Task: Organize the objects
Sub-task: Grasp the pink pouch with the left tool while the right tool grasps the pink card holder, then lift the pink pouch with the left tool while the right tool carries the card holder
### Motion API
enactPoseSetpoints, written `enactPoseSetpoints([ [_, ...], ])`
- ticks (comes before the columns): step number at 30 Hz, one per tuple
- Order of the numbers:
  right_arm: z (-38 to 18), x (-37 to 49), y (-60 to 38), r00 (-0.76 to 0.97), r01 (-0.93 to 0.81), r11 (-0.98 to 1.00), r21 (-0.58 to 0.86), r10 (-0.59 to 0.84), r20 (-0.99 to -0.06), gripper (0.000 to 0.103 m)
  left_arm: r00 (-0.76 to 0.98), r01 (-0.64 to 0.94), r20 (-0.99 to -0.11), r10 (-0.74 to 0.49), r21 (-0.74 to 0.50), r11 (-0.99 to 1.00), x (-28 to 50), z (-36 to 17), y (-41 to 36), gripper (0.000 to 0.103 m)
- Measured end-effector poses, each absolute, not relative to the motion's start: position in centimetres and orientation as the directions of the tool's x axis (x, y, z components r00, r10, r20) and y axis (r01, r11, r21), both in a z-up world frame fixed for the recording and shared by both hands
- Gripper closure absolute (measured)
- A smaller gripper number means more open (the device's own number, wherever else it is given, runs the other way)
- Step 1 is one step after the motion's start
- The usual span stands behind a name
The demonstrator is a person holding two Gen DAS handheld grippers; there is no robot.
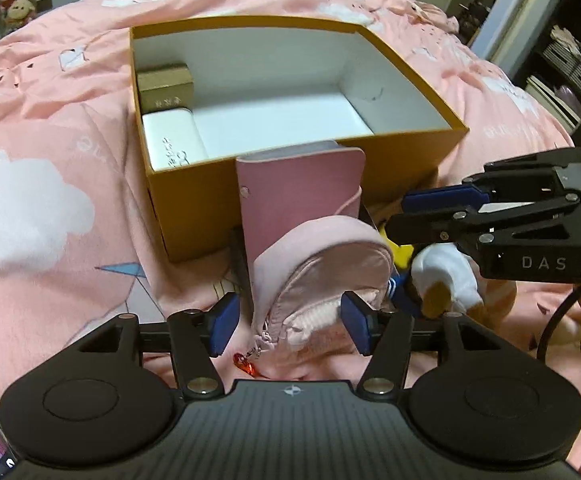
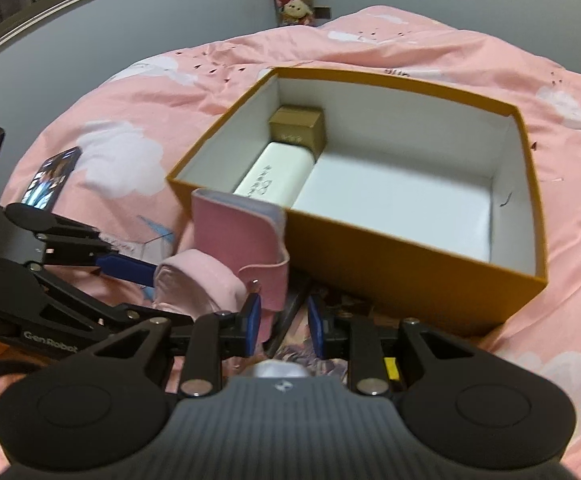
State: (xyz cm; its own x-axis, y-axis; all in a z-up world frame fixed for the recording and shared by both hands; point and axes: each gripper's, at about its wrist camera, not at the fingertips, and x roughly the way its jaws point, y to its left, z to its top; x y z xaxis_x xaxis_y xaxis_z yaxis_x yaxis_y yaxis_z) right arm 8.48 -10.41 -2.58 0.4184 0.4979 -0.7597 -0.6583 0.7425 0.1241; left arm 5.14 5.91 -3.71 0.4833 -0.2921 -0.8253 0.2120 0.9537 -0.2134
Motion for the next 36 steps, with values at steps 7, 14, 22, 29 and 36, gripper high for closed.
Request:
enactPoseSetpoints([
  [7, -3.4, 9.3, -9.9, 0.411, -0.651, 0.748, 0.126, 0.487, -0.771, 0.076, 0.476, 0.298, -0.821, -0.314, -0.185, 0.936, 4.5, -3.8, 4.6, 0.028],
  [14, -4.0, 9.6, -9.9, 0.397, -0.642, 0.755, 0.136, 0.478, -0.784, 0.076, 0.444, 0.305, -0.844, -0.299, -0.172, 0.937, 4.2, -4.6, 4.4, 0.027],
  [22, -4.3, 9.7, -9.9, 0.393, -0.655, 0.744, 0.132, 0.484, -0.782, 0.076, 0.468, 0.255, -0.85, -0.242, -0.132, 0.958, 4.3, -5.8, 4.2, 0.071],
  [29, -3.9, 10.2, -10.0, 0.364, -0.689, 0.706, 0.162, 0.531, -0.765, 0.062, 0.527, 0.184, -0.812, -0.251, -0.179, 0.966, 2.6, -3.3, 6.0, 0.078],
  [36, -4.6, 11.7, -8.6, 0.3, -0.719, 0.66, 0.219, 0.579, -0.758, 0.057, 0.544, 0.096, -0.8, -0.254, -0.241, 0.966, 2.0, -1.0, 9.1, 0.079],
])
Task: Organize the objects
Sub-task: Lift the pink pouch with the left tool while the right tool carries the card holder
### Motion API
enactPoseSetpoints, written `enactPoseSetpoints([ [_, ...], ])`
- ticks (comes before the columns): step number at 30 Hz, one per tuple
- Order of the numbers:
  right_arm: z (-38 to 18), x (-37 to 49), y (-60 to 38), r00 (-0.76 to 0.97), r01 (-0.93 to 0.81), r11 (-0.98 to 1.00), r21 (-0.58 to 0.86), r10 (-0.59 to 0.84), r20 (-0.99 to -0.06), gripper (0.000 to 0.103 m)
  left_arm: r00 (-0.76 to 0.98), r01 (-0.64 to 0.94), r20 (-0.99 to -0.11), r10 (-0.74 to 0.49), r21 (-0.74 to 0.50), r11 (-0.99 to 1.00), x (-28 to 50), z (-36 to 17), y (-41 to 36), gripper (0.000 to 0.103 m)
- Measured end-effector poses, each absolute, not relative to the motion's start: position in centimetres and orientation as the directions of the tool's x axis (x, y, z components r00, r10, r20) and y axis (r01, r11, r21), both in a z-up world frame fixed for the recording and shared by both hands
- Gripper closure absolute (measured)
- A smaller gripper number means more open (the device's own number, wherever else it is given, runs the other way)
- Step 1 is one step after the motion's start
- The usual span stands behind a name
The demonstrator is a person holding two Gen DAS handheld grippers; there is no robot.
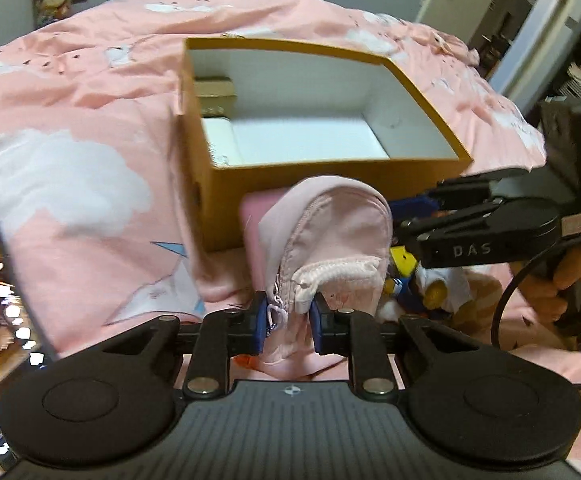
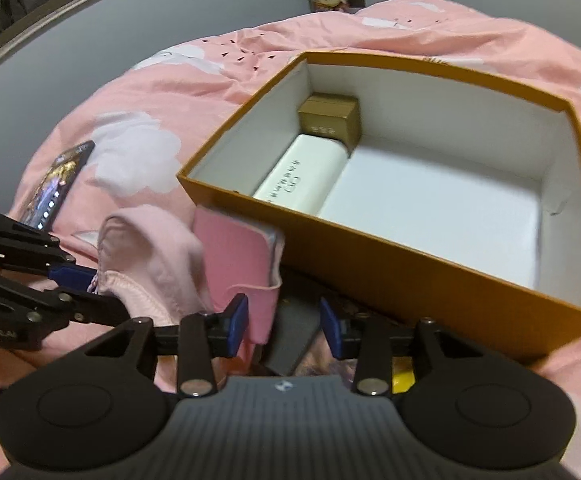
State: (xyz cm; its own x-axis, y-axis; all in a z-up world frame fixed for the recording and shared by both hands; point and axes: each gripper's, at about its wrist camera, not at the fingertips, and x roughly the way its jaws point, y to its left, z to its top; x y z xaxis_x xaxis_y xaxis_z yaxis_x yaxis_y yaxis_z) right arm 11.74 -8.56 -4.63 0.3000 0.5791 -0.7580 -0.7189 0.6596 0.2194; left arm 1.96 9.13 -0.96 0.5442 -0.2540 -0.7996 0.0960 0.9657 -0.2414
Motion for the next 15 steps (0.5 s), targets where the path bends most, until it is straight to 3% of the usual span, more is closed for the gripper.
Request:
enactPoseSetpoints([
  [3, -5.5, 12.5, -7.6, 0.238, -0.701, 0.652, 0.289, 0.596, -0.767, 0.048, 0.552, 0.055, -0.81, -0.196, -0.199, 0.978, 2.1, -0.5, 9.7, 0.08],
  [7, -6.9, 13.5, -6.8, 0.155, -0.641, 0.663, 0.387, 0.606, -0.78, 0.049, 0.566, -0.005, -0.806, -0.171, -0.211, 0.977, 2.2, 0.0, 11.2, 0.08],
  [12, -7.2, 13.0, -5.4, 0.14, -0.65, 0.655, 0.384, 0.601, -0.787, 0.062, 0.566, -0.077, -0.813, -0.136, -0.217, 0.973, 2.6, -0.1, 12.0, 0.08],
  [15, -7.7, 13.1, -4.5, 0.126, -0.652, 0.662, 0.371, 0.576, -0.807, 0.063, 0.563, -0.083, -0.816, -0.128, -0.21, 0.974, 2.8, -0.3, 12.2, 0.08],
])
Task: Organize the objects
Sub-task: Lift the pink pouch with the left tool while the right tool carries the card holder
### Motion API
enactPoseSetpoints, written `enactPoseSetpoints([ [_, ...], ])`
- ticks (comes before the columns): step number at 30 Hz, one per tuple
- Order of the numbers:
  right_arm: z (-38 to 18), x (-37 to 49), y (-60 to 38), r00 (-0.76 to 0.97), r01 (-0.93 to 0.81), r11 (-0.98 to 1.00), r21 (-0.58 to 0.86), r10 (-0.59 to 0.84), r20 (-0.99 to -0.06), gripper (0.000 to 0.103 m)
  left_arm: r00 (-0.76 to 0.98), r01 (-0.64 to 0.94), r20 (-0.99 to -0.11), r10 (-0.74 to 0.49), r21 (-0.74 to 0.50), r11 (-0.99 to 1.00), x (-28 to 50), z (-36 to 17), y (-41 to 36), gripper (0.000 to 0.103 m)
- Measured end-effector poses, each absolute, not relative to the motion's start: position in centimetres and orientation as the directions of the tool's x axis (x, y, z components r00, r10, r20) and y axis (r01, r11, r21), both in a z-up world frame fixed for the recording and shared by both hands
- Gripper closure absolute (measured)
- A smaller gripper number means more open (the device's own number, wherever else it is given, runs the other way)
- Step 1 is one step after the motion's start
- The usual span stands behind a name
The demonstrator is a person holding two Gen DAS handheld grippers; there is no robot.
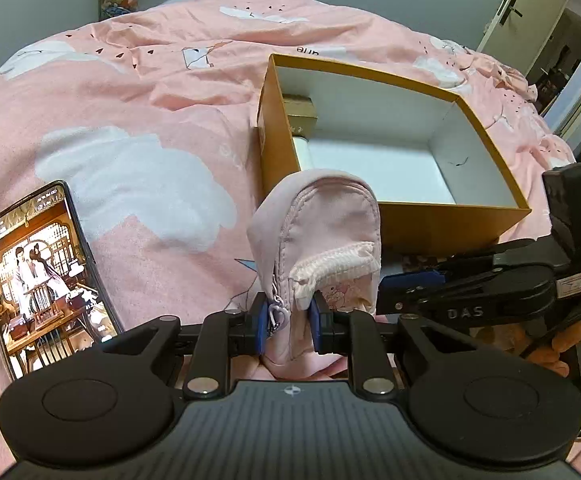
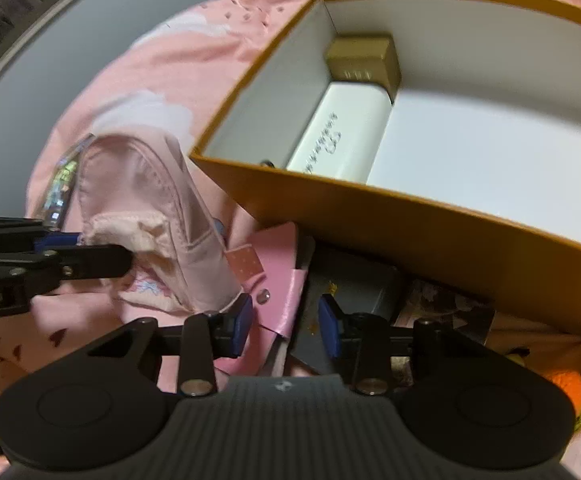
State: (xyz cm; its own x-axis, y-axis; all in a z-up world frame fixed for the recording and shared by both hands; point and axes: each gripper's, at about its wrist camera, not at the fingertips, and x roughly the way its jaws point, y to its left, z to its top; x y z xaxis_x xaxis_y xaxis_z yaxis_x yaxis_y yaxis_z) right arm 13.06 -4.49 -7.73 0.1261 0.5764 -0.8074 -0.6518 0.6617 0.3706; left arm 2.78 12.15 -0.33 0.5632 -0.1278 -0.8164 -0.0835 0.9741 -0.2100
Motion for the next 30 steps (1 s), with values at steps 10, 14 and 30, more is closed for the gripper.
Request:
enactPoseSetpoints([
  [10, -9.7, 14.6, -4.3, 0.036, -0.555, 0.653, 0.516, 0.638, -0.769, 0.075, 0.57, -0.115, -0.813, -0.12, -0.224, 0.968, 2.6, -0.6, 13.0, 0.08],
  [14, -9.5, 13.9, -4.9, 0.051, -0.541, 0.657, 0.525, 0.648, -0.76, 0.079, 0.578, -0.116, -0.807, -0.124, -0.231, 0.966, 2.4, -0.5, 12.9, 0.08],
  [30, 0.6, 10.5, -12.9, 0.313, -0.606, 0.704, 0.369, 0.638, -0.704, 0.088, 0.722, 0.047, -0.636, -0.273, -0.348, 0.936, 2.1, 5.4, 10.7, 0.082],
])
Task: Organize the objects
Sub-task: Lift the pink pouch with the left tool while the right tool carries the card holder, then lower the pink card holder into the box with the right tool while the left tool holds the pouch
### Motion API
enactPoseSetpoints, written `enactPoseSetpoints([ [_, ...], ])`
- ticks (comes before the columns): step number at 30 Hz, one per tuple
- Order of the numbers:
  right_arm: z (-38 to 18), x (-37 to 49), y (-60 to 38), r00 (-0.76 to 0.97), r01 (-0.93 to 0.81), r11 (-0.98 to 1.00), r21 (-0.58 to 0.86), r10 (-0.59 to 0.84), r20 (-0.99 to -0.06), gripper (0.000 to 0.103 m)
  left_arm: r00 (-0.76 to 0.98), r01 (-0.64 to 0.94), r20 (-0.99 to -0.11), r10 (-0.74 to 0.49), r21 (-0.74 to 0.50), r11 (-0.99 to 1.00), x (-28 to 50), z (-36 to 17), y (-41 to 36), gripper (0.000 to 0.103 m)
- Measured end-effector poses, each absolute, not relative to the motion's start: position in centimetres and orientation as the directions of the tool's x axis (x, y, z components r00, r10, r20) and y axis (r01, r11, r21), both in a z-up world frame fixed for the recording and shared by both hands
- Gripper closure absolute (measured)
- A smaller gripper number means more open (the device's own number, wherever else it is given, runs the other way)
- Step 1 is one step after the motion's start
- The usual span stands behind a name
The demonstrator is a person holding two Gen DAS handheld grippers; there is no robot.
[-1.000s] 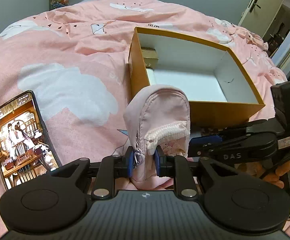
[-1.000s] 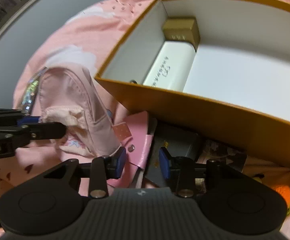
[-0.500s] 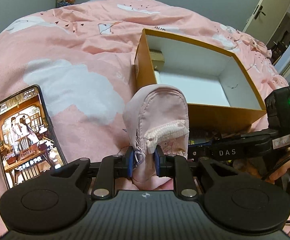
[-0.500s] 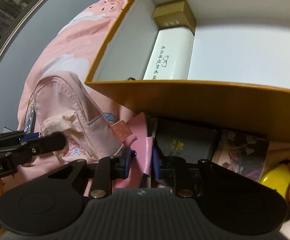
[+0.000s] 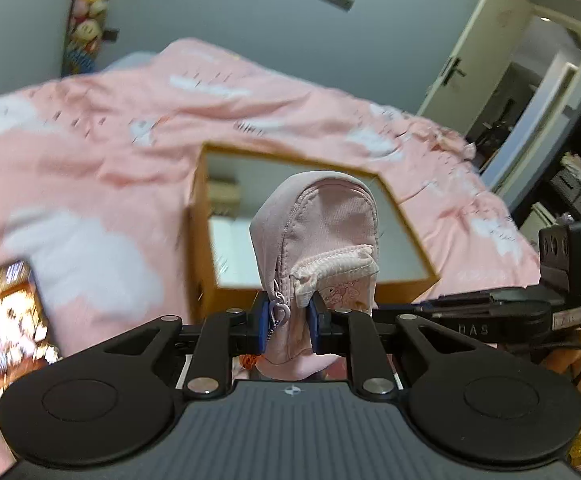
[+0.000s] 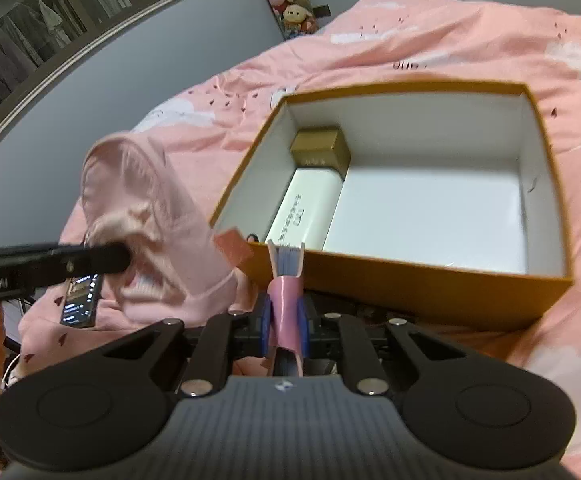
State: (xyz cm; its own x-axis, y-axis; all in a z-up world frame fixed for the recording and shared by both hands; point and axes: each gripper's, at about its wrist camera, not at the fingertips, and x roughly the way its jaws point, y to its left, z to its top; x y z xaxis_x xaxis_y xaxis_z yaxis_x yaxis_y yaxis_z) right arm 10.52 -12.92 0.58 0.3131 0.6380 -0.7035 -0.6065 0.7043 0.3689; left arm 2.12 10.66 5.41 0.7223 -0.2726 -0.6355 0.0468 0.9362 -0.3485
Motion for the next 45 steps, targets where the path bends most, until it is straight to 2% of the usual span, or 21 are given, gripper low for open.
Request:
enactPoseSetpoints([
  [5, 3.7, 10.8, -14.0, 0.345, -0.623, 0.693, 0.362, 0.659, -0.668, 0.089, 0.742, 0.058, -0.622, -0.251, -0.313, 0.948, 4.3, 6.9, 10.7, 0.082],
  [9, 6.3, 11.8, -14.5, 0.39, -0.632, 0.693, 0.346, 0.671, -0.631, 0.089, 0.736, 0.058, -0.621, -0.271, -0.341, 0.938, 6.6, 7.2, 11.6, 0.082],
  [13, 6.9, 15.2, -14.1, 0.449, -0.596, 0.734, 0.325, 0.641, -0.623, 0.089, 0.714, 0.041, -0.65, -0.261, -0.334, 0.942, 9.8, 6.7, 11.9, 0.082],
  [24, -1.2, 27.6, -10.3, 0.395, -0.438, 0.792, 0.426, 0.595, -0.7, 0.089, 0.611, 0.019, -0.757, -0.232, -0.279, 0.96, 17.0, 3.8, 12.6, 0.082],
  [33, -6.3, 32.3, -8.1, 0.315, -0.333, 0.742, 0.581, 0.669, -0.673, 0.089, 0.578, 0.019, -0.79, -0.205, -0.238, 0.971, 20.0, 2.6, 12.7, 0.082],
  [37, -7.7, 33.4, -8.4, 0.286, -0.286, 0.75, 0.596, 0.66, -0.694, 0.089, 0.571, 0.021, -0.796, -0.204, -0.234, 0.972, 20.7, 2.3, 12.8, 0.082],
  [41, -9.2, 34.2, -8.7, 0.265, -0.225, 0.803, 0.552, 0.595, -0.759, 0.089, 0.567, 0.032, -0.796, -0.212, -0.235, 0.971, 21.3, 2.2, 12.9, 0.082],
  [43, -10.1, 34.7, -8.6, 0.244, -0.193, 0.81, 0.554, 0.587, -0.772, 0.093, 0.562, 0.039, -0.799, -0.215, -0.234, 0.972, 21.6, 2.1, 12.8, 0.082],
  [44, -10.6, 34.9, -8.6, 0.23, -0.177, 0.81, 0.559, 0.586, -0.777, 0.103, 0.559, 0.041, -0.8, -0.215, -0.233, 0.972, 21.7, 2.1, 12.7, 0.082],
  [45, -10.9, 35.1, -8.6, 0.228, -0.166, 0.807, 0.567, 0.591, -0.774, 0.103, 0.557, 0.043, -0.802, -0.217, -0.232, 0.972, 21.9, 2.0, 12.7, 0.082],
])
